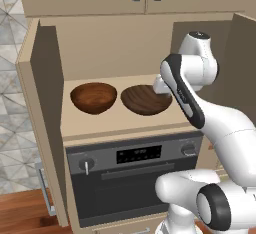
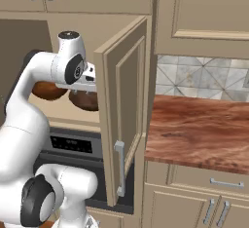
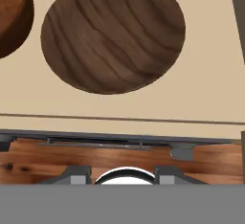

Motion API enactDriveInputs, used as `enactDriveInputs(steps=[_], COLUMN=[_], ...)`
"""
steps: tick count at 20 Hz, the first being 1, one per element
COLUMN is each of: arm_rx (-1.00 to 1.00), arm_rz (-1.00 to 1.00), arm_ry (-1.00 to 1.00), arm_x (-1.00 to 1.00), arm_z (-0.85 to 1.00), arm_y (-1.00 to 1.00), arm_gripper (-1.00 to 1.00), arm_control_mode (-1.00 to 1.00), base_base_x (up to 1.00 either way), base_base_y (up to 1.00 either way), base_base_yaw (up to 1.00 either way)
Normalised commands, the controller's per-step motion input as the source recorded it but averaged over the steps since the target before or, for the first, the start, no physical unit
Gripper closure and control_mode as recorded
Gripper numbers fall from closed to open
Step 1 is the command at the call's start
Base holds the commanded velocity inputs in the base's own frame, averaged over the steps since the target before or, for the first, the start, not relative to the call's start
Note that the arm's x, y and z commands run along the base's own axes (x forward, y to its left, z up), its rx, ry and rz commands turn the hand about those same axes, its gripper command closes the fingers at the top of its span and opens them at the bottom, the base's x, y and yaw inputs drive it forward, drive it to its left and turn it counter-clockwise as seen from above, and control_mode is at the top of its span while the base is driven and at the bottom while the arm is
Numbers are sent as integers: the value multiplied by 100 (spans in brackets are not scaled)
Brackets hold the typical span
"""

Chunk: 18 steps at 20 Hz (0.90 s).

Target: Pick up the bowls from the cabinet and place each bowl in front of a stool on the dining counter.

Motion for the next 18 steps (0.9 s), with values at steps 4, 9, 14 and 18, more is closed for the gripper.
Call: enactDriveInputs(steps=[4, 9, 14, 18], arm_rx=[0, 3, 16, 37], arm_rz=[-4, -37, -35, -32], arm_ry=[-3, -5, -6, 0], arm_x=[-19, 0, 1, 1], arm_z=[-8, -68, -27, 1], arm_y=[0, 12, 16, 0], arm_gripper=[-100, -100, -100, -100], arm_control_mode=[-100, -100, -100, -100], base_base_x=[0, 0, 0, 0], base_base_y=[0, 0, 0, 0], base_base_yaw=[0, 0, 0, 0])
